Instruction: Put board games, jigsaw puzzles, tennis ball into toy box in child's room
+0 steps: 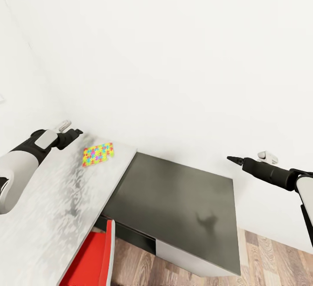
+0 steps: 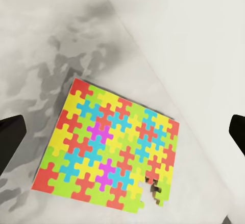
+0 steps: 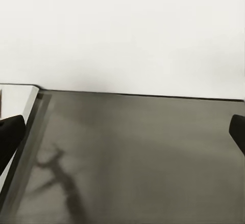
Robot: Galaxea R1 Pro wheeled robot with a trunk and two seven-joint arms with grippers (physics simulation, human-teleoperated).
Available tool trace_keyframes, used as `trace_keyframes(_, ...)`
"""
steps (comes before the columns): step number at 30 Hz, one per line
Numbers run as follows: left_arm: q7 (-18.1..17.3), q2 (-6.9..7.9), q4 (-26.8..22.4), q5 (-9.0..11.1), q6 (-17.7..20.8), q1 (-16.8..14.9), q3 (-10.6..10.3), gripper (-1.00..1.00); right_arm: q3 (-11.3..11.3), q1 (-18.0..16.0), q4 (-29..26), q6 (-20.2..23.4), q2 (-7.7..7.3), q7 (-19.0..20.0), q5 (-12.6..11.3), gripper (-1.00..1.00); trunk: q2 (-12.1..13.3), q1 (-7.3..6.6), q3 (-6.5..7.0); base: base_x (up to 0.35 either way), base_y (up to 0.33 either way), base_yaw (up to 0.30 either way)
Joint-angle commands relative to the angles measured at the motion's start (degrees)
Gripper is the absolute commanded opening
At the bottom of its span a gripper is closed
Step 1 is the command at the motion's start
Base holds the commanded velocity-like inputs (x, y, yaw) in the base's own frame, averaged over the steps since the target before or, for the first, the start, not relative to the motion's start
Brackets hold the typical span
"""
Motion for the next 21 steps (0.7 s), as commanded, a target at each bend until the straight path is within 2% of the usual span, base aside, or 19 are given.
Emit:
trace_keyframes(1, 0.35, 0.04, -0.14, 0.61, 0.28, -0.07, -0.41, 1.0, -0.04, -0.06, -0.03, 0.27, 0.0, -0.06, -0.11, 1.0, -0.11, 0.03, -0.2, 0.0, 0.0, 0.0)
trace_keyframes(21, -0.02, 0.04, -0.23, 0.61, 2.07, -1.35, -0.45, 1.0, -0.04, -0.06, -0.03, 0.27, 0.0, -0.06, -0.11, 1.0, -0.11, 0.03, -2.07, 0.0, 0.0, 0.0)
